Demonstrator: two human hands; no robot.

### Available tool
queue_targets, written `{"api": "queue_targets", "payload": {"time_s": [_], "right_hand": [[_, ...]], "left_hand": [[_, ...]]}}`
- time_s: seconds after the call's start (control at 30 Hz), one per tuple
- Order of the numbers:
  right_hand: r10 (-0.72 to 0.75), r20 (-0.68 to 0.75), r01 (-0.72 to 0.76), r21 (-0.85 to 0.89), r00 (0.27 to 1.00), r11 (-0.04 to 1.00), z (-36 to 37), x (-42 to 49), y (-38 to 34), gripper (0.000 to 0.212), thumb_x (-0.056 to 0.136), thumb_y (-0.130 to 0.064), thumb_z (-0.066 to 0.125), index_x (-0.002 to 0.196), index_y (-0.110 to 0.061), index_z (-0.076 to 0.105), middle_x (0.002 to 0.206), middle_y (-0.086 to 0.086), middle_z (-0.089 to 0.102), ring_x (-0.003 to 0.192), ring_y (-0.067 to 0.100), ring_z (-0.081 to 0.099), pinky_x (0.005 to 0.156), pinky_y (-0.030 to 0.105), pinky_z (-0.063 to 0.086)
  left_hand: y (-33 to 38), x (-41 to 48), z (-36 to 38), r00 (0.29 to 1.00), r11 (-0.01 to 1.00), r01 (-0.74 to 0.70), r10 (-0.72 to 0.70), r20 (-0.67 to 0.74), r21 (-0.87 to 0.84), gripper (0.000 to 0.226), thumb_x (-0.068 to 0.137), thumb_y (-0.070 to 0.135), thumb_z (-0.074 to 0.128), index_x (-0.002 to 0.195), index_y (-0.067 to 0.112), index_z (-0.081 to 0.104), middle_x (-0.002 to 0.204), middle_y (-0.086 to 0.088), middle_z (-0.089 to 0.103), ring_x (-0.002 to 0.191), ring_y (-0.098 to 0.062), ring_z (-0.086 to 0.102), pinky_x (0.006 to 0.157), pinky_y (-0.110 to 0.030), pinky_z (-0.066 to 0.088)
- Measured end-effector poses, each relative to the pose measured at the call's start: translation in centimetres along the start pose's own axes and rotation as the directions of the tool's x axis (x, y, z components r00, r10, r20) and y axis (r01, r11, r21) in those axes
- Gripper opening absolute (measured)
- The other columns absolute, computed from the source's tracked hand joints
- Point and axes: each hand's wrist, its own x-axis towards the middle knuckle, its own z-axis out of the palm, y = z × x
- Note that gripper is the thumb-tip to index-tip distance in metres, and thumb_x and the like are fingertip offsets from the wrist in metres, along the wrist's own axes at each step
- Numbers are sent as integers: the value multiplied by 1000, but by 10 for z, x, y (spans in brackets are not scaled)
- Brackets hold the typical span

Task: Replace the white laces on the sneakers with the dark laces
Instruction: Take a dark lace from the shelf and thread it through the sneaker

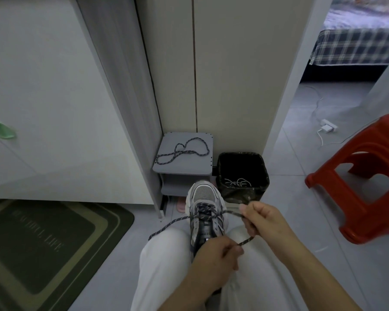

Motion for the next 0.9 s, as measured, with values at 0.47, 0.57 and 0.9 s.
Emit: {"api": "queue_targets", "payload": {"time_s": [0.47, 0.57, 0.9], "right_hand": [[-315, 411, 516, -640, 856, 569, 24, -8, 29, 37, 90, -42, 33, 114, -28, 58, 101, -13, 59, 86, -4, 49, 75, 11, 39], [-340, 346, 485, -652, 874, 583, 23, -5, 35, 33, 88, -42, 40, 101, -28, 66, 89, -11, 62, 78, -2, 52, 68, 14, 41], [-297, 189, 311, -839, 936, 447, 22, 16, 28, 15, 85, -33, 59, 92, -29, 71, 86, -5, 62, 83, 18, 61, 66, 31, 46]], "left_hand": [[-6, 8, -41, 980, 946, 23, 43, -195, 323, 25, 90, 38, 55, 67, 28, 57, 69, 4, 64, 68, -11, 59, 67, -30, 48], [-6, 10, -52, 974, 928, 4, 81, -211, 373, 22, 89, 42, 56, 74, 26, 62, 71, 7, 61, 70, -9, 56, 65, -26, 44], [-30, 34, -38, 887, 728, -9, 322, -330, 685, 16, 64, 23, 78, 77, 30, 72, 124, -5, 56, 114, -30, 53, 88, -44, 46]]}}
